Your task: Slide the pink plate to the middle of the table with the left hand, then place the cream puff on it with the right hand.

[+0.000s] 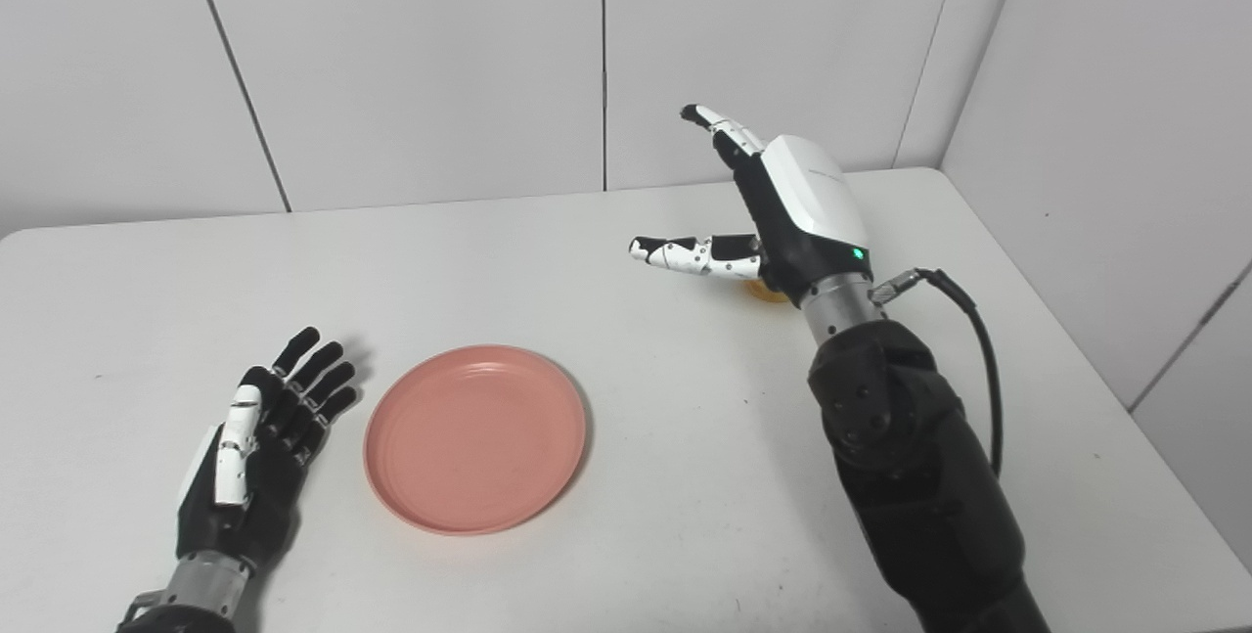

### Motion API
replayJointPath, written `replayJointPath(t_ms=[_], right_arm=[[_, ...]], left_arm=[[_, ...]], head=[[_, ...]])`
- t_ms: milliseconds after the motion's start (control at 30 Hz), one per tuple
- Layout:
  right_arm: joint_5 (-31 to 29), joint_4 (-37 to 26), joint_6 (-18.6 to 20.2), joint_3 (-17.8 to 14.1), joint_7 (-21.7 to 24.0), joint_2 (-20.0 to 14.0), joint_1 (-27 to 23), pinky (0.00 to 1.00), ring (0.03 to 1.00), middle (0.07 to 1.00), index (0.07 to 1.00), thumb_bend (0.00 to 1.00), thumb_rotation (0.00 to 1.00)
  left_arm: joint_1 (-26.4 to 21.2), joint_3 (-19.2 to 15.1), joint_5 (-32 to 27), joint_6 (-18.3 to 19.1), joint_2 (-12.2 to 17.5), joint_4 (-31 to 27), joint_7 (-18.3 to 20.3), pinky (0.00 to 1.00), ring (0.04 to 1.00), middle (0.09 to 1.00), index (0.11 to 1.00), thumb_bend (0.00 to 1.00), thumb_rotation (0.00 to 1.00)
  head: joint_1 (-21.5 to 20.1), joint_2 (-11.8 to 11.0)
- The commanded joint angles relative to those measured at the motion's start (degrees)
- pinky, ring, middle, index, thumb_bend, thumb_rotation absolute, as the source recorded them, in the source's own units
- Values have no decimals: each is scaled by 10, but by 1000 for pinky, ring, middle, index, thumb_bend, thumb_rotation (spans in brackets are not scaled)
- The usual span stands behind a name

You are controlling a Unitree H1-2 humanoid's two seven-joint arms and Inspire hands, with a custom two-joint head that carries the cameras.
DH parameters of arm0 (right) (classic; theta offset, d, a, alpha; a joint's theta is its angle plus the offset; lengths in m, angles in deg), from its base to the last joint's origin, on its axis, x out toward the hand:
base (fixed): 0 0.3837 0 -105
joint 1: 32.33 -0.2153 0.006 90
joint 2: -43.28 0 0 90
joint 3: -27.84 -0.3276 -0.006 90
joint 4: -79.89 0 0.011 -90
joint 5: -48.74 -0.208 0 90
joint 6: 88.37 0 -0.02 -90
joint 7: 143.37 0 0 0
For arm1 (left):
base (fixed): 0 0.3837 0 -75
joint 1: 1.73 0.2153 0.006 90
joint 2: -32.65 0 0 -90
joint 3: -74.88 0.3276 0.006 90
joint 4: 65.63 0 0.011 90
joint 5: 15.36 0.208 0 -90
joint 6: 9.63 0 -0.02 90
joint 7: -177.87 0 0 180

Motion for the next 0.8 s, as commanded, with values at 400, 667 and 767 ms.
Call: replayJointPath(t_ms=[400,667,767], right_arm=[[49,59,39,3,52,-44,-55,684,845,916,889,862,340],[56,115,43,11,65,-59,-70,687,871,937,907,868,390],[58,133,48,13,70,-63,-75,705,899,957,923,879,430]], left_arm=[[0,-9,-14,4,15,7,2,904,891,893,873,444,1000],[2,-9,-13,13,16,-5,-6,894,881,882,859,431,1000],[3,-10,-15,14,17,-7,-5,897,884,886,863,425,1000]], head=[[-8,0],[-6,3],[-6,4]])
